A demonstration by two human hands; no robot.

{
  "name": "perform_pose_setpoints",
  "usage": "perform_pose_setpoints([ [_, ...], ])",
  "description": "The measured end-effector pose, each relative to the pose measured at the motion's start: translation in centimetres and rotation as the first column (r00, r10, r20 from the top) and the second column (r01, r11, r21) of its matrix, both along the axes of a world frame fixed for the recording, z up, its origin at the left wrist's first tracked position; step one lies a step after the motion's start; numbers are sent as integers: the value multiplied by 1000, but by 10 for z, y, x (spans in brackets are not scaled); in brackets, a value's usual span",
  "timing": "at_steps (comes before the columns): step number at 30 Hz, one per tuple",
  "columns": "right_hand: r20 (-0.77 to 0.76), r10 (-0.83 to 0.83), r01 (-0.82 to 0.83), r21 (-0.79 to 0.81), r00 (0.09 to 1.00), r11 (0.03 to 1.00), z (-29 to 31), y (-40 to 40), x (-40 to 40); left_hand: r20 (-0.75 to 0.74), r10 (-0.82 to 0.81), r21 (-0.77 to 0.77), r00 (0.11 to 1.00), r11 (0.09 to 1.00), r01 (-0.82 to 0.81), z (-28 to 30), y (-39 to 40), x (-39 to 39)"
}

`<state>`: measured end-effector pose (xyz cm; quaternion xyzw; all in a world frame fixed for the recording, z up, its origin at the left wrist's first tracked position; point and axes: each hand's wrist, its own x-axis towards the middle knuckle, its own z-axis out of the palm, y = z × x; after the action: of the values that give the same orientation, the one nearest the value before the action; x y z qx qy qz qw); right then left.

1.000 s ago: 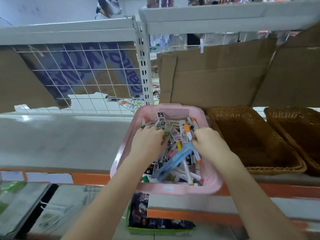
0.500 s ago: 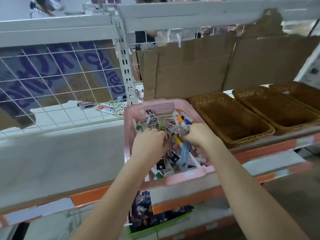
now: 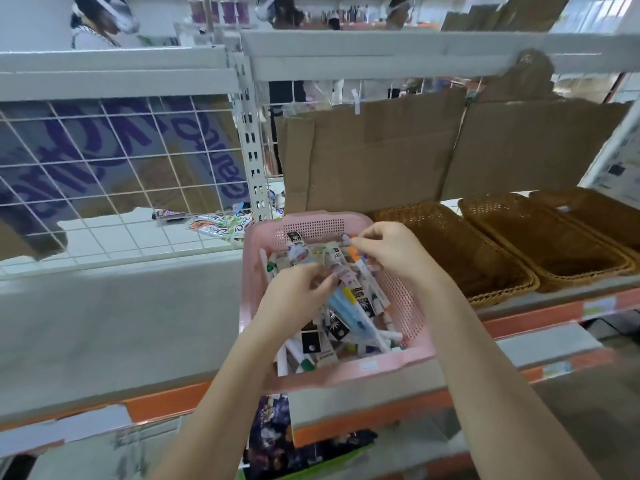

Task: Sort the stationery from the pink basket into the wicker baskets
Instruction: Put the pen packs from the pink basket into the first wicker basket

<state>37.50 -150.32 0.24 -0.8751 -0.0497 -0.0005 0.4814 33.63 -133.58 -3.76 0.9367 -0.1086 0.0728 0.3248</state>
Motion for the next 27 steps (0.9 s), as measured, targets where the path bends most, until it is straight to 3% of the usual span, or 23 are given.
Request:
perform_pose_setpoints([
  [2, 55, 35, -35, -10, 998, 999, 9, 7, 1, -12, -16, -117, 1000, 993, 15, 6, -5, 2],
  [4, 62, 73, -67, -89, 995, 994, 12, 12, 1, -26, -12, -130, 1000, 992, 9, 10, -9, 5],
  [8, -92, 185, -206, -379, 978, 902, -6, 12, 3, -7, 53, -2, 999, 999, -53, 8, -6, 6],
  [11, -228, 275, -354, -477, 934, 805, -27, 15, 1, 18, 130, 179, 991, 975, -131, 1, 1, 5],
  [16, -160, 303, -335, -618, 940, 712, -44, 34, -1, 29, 182, 226, 983, 957, -184, -5, 5, 1],
  [19, -147, 300, -331, -530, 943, 781, -42, 29, 3, 41, 193, 206, 980, 959, -197, -9, 9, -1],
  [24, -50, 257, -262, -208, 965, 942, -29, 10, 8, 44, 194, 64, 980, 978, -197, -7, 11, -2],
  [27, 12, 308, -308, 34, 951, 951, -18, 11, 5, -15, 106, -209, 994, 972, -107, 2, 6, -2],
])
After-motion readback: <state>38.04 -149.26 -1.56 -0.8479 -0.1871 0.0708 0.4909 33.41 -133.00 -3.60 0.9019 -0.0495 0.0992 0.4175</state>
